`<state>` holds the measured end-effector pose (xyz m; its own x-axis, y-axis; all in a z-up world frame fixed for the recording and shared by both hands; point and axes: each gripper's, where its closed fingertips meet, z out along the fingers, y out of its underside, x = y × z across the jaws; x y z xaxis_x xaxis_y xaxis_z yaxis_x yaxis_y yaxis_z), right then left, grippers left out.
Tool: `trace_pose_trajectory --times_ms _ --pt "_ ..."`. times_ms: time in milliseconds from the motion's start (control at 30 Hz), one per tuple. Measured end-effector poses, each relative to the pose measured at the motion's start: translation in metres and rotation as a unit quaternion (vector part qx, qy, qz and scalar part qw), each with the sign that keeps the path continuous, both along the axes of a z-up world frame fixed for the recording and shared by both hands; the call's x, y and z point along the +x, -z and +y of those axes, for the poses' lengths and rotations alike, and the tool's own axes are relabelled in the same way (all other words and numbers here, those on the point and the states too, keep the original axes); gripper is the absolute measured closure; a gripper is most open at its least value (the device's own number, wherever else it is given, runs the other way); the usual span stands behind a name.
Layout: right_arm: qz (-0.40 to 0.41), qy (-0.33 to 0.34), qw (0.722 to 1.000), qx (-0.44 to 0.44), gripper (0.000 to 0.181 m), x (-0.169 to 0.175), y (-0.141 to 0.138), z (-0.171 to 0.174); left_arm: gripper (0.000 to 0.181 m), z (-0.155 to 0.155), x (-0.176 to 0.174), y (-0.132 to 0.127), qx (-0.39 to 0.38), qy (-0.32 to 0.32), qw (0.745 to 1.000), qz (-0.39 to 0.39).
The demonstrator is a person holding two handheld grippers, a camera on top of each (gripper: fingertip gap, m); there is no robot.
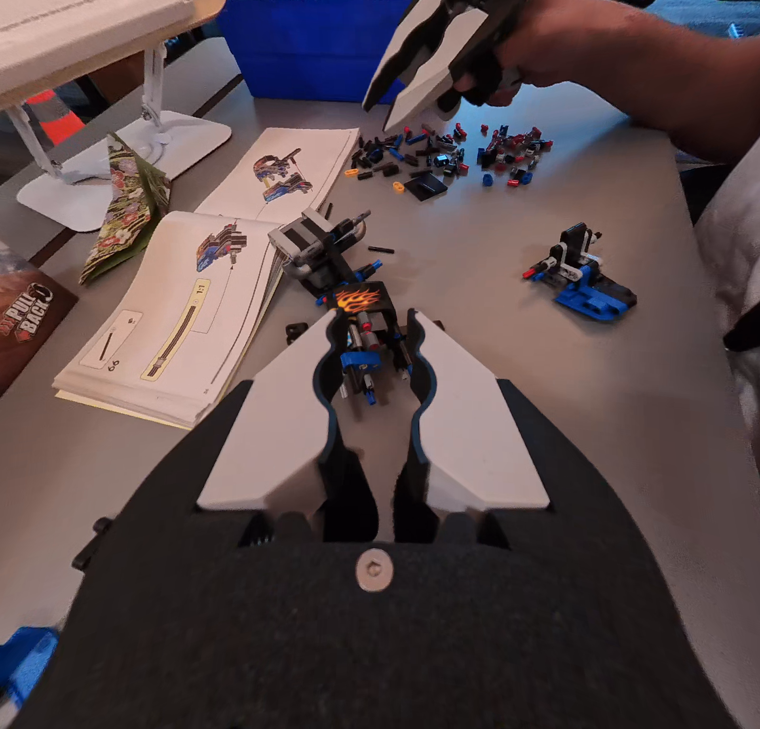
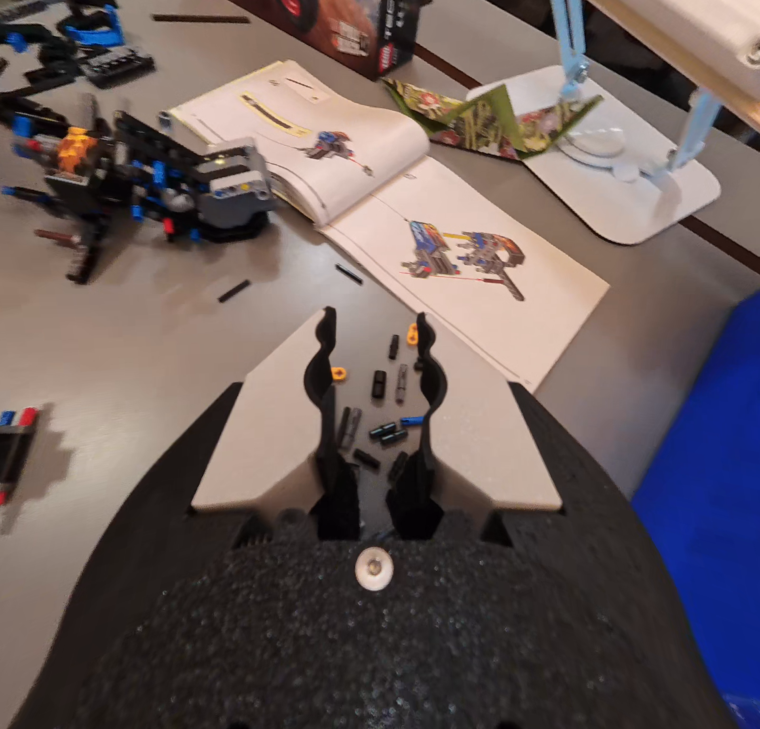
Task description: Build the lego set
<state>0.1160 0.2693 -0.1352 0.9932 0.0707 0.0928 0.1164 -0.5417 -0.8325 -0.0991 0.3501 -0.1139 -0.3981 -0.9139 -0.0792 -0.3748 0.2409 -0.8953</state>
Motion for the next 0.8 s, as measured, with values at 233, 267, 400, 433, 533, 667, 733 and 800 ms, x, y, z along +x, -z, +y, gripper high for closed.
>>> trace_pose_trajectory --times_ms 233,267,400,433,533,667,733,800 --pt "-0.012 0.043 0.999 -0.013 0.142 0.022 0.009 0.002 0.160 0.016 0.000 0.000 0.028 -0.037 0.999 -0.012" --pt "-0.016 0.045 0.999 -0.018 0.142 0.024 0.012 0.002 0.160 0.018 0.000 0.000 0.027 -0.041 0.999 -0.014" --pt "-0.019 0.049 0.998 -0.028 0.142 0.028 0.019 0.002 0.162 0.026 0.002 -0.002 0.021 -0.058 0.998 -0.020" --pt "-0.014 0.048 0.998 -0.024 0.142 0.027 0.019 0.002 0.162 0.028 0.003 -0.002 0.023 -0.062 0.998 -0.021" --pt "-0.001 0.039 0.999 -0.025 0.142 0.022 0.020 0.004 0.162 0.027 0.002 -0.001 0.013 -0.059 0.998 -0.018" --pt "-0.021 0.039 0.999 -0.029 0.142 0.023 0.021 0.003 0.162 0.024 0.002 0.000 0.009 -0.053 0.998 -0.016" --pt "-0.021 0.040 0.999 -0.028 0.142 0.024 0.021 0.003 0.162 0.024 0.002 0.001 0.006 -0.054 0.998 -0.013" --pt "-0.013 0.038 0.999 -0.030 0.142 0.022 0.022 0.003 0.162 0.023 0.002 0.003 0.003 -0.050 0.999 -0.007"
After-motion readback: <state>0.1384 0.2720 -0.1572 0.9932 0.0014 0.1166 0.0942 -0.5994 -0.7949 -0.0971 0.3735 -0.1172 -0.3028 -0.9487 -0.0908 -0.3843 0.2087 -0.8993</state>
